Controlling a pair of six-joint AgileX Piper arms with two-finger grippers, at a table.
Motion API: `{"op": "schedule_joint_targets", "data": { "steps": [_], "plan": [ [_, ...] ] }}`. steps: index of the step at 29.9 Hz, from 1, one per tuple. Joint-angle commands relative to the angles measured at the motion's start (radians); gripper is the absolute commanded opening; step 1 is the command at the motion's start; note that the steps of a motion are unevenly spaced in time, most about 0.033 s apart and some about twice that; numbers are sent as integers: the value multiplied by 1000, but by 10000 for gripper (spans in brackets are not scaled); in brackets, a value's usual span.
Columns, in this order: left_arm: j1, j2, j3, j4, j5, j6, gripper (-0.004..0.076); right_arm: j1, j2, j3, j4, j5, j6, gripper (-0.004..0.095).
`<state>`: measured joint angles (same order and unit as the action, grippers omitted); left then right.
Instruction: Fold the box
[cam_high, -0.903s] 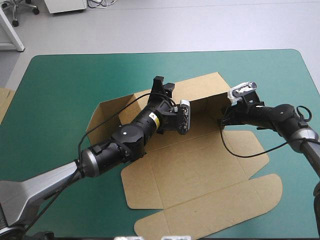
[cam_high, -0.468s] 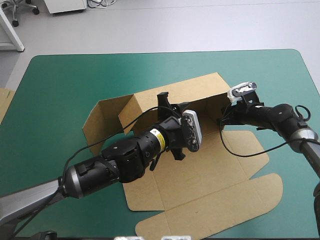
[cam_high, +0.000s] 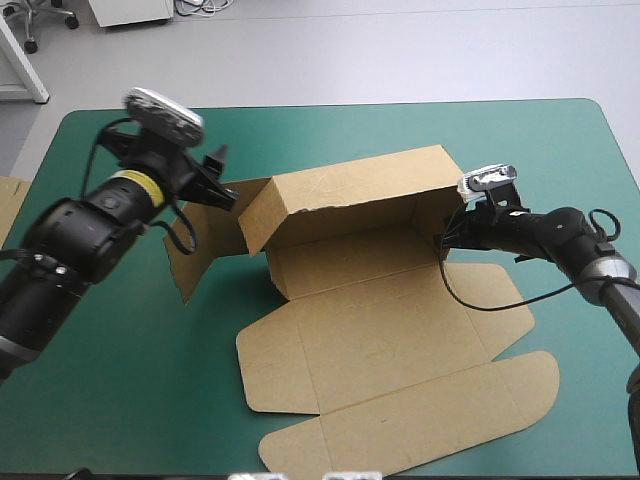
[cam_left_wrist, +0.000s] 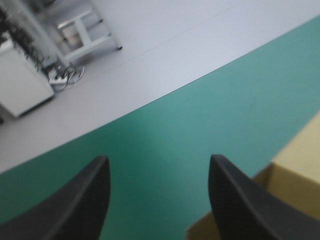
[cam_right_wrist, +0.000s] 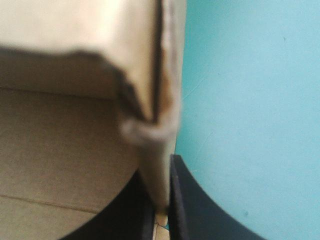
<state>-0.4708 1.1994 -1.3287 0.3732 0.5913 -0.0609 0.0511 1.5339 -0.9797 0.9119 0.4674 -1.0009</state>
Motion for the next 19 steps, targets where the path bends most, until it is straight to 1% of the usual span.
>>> {"op": "schedule_joint_targets", "data": {
  "steps": [1,3,9,11,13,15,17,19],
  "plan": [
    [234,-60,-38,-268,-28,116,419,1,-38,-22,-42,7,46,-15],
    [381,-66,-35,-463,-8,240,419,1,-38,-24,-66,7,74,-15],
    [751,-64,27,-994,80,570,419,1,-38,-35,-79,25,96,-15],
    [838,-64,59,-1102,122,623,419,1,-38,-52,-103,35,127,-15],
    [903,-64,97,-1140,170,668,419,1,-38,-77,-145,50,176,-15],
    [943,-66,154,-1117,200,686,419,1,-38,-111,-196,80,222,-15],
    [960,-76,225,-1082,170,686,419,1,-38,-146,-254,110,277,-15],
    [960,-89,287,-1079,100,684,419,1,-38,-166,-300,131,321,-15]
  ]
}}
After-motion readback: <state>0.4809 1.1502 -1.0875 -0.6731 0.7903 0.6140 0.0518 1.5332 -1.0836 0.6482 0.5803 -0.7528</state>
